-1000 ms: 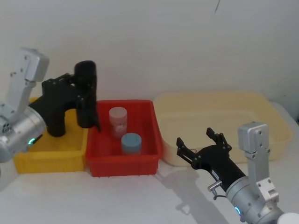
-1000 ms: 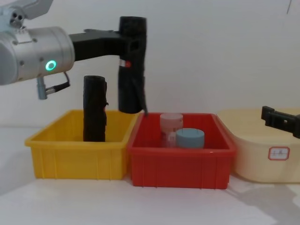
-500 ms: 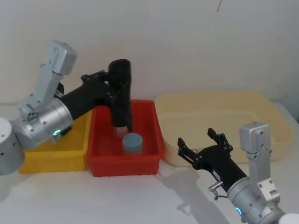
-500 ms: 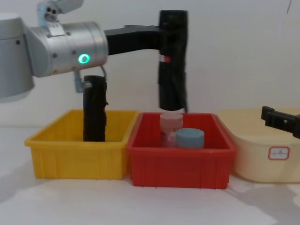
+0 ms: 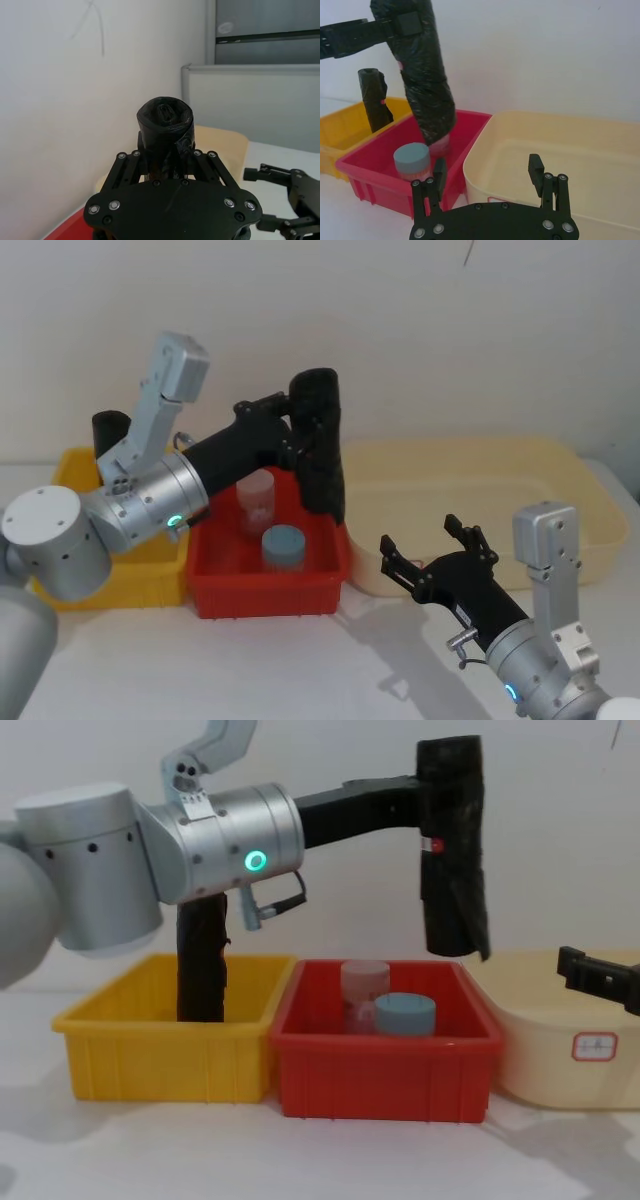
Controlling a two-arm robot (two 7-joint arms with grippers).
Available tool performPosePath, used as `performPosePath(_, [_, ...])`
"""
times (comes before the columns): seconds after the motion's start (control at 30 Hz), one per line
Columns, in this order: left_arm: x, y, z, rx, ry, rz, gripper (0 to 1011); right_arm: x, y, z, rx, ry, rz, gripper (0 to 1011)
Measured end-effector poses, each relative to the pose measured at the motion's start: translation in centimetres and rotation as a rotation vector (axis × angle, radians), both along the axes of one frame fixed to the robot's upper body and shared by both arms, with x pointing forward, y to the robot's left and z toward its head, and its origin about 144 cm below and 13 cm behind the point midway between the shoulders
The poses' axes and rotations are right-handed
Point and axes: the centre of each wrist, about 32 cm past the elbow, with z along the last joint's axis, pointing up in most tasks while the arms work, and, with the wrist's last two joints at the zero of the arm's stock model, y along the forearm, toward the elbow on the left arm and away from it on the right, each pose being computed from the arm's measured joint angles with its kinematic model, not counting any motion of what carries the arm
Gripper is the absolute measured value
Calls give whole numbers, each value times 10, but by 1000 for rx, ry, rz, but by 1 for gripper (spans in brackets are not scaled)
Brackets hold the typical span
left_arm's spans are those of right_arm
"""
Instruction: Pick up the garbage bag with the one hand and transfer it to the other hand.
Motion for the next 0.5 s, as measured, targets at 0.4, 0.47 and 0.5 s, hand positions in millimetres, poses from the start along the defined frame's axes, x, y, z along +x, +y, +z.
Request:
performPosePath(0.4, [7,-17,-7,-28,4,-67,371,0,0,0,0,0,0,1000])
performPosePath(0.47, [7,-20,-8,-31,5,-77,371,0,0,0,0,0,0,1000])
performPosePath(0.5, [7,-20,-8,-31,5,-77,371,0,0,0,0,0,0,1000])
